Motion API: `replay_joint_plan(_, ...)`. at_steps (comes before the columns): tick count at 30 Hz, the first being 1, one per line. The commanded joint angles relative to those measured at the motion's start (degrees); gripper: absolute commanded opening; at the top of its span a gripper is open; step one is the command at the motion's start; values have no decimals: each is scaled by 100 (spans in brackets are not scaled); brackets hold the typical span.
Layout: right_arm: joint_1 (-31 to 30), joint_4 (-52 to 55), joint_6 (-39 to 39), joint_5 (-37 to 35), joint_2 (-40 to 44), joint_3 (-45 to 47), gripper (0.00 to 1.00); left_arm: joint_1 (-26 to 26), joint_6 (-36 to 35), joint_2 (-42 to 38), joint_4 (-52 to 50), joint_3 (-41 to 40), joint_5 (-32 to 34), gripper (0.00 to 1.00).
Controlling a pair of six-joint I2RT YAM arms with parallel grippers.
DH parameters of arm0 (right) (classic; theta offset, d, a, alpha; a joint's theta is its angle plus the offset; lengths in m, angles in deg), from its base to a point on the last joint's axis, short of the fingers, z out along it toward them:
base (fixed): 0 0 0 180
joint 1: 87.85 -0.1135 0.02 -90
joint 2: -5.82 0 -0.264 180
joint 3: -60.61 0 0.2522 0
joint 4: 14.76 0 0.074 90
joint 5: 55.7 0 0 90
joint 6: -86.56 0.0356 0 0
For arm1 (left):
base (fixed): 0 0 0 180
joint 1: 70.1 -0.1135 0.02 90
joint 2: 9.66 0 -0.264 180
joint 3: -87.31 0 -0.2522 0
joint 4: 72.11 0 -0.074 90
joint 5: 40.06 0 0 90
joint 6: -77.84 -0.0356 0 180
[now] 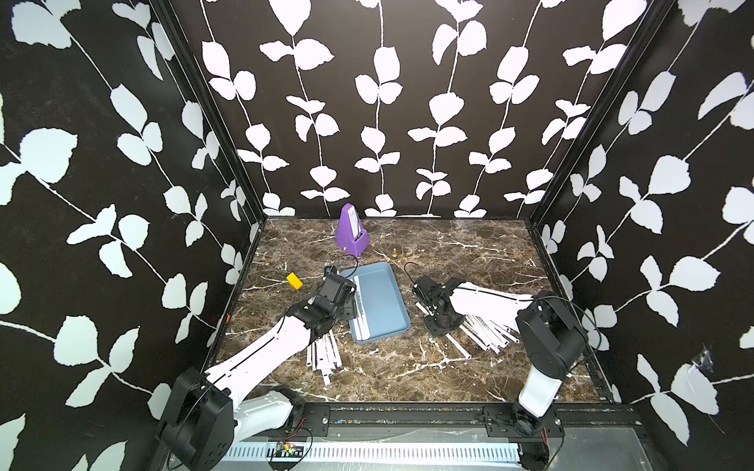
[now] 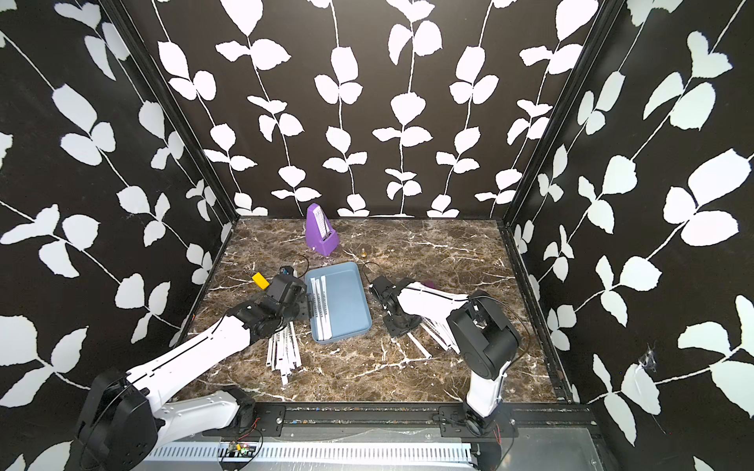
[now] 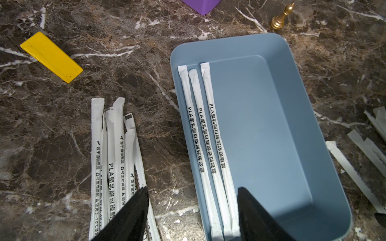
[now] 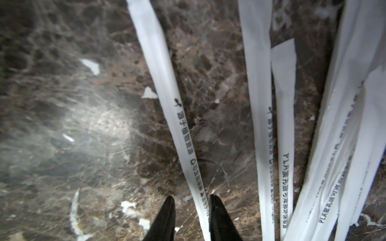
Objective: Put the straws into the storage box
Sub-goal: Pick up the straw from the center of the board.
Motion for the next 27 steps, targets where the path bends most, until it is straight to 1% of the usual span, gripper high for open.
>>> replay_joint_plan(1,120,61,-178,44,-177,-155,29,-32,-25,-96,14,-70,-32,69)
replay_joint_plan(4,162,-50,-179,227,-244,-98,27,-32,-10,-95,32,-86,-44,69)
replay_joint_plan(9,166,-95,-124,534,-170,-95,13,-104,-41,-103,-9,-91,-50,69)
replay_joint_plan(12,152,-20,-11,725,94,-127,9,-333,-63,-122,-96,-89,-207,68)
replay_joint_plan(14,107,92,114,744,312,-193,8,-551,-67,-133,-147,-97,-382,67)
replay_joint_plan(16,50,202,282,727,499,-304,7,-653,-104,-139,-169,-92,-453,66)
replay_joint_plan(19,-195,288,663,732,679,-771,7,-663,-143,-105,-250,-69,-457,65)
replay_joint_plan(21,-390,216,939,810,559,-1279,7,-663,-129,-7,-250,-98,-512,63)
replay_joint_plan(23,-542,-26,1209,884,265,-1705,8,-665,-118,115,-209,-154,-569,61)
replay_joint_plan(27,-585,-469,1561,1127,-537,-2598,8,-679,-129,333,-205,-140,-524,57)
